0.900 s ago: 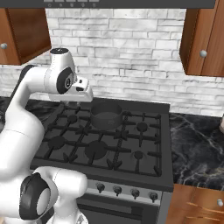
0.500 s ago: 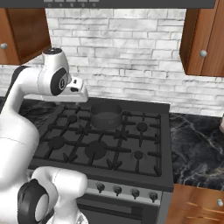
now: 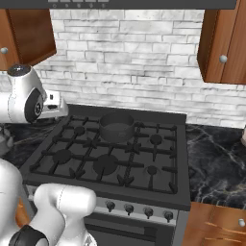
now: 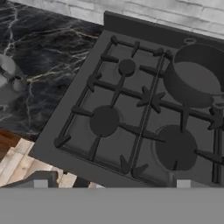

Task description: Pick the kettle from the counter and place it on a stove burner. Then turn the burner on.

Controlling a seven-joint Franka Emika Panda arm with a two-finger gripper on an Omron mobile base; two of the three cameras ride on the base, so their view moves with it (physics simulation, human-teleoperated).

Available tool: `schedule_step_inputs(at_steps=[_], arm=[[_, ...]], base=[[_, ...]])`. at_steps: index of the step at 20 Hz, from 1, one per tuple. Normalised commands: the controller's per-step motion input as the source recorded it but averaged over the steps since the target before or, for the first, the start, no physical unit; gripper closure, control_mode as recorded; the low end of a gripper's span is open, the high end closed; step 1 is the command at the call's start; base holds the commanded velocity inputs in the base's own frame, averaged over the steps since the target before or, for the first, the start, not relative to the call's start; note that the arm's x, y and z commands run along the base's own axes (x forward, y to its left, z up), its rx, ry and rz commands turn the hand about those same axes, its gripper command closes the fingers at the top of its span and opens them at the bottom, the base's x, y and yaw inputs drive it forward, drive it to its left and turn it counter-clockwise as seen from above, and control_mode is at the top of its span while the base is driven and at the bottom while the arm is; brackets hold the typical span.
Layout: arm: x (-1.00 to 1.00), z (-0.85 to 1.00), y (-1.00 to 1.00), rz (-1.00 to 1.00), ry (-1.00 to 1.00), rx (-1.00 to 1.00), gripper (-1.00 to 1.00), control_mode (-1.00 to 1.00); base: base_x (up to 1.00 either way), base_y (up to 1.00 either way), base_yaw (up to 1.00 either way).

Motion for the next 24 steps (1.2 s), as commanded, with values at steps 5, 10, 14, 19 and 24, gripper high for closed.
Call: schedule_step_inputs(at_steps=[5, 10, 14, 19, 24], arm=[[-0.09, 0.00, 1.00, 0.24, -0.02, 0.05, -1.00, -1.00], [0.00, 0.00, 1.00, 0.28, 0.00, 0.05, -1.00, -1.00], [0.00, 0.00, 1.00, 0.28, 0.01, 0.01, -1.00, -1.00], [0.00, 0.00, 1.00, 0.27, 0.03, 0.00, -1.00, -1.00], [0.00, -0.03, 1.00, 0.24, 0.07, 0.00, -1.00, -1.00]], base=[[0.00, 0.00, 0.00], [0.00, 0.00, 0.00], [0.00, 0.00, 0.00], [0.00, 0.00, 0.00], [0.00, 0.00, 0.00]])
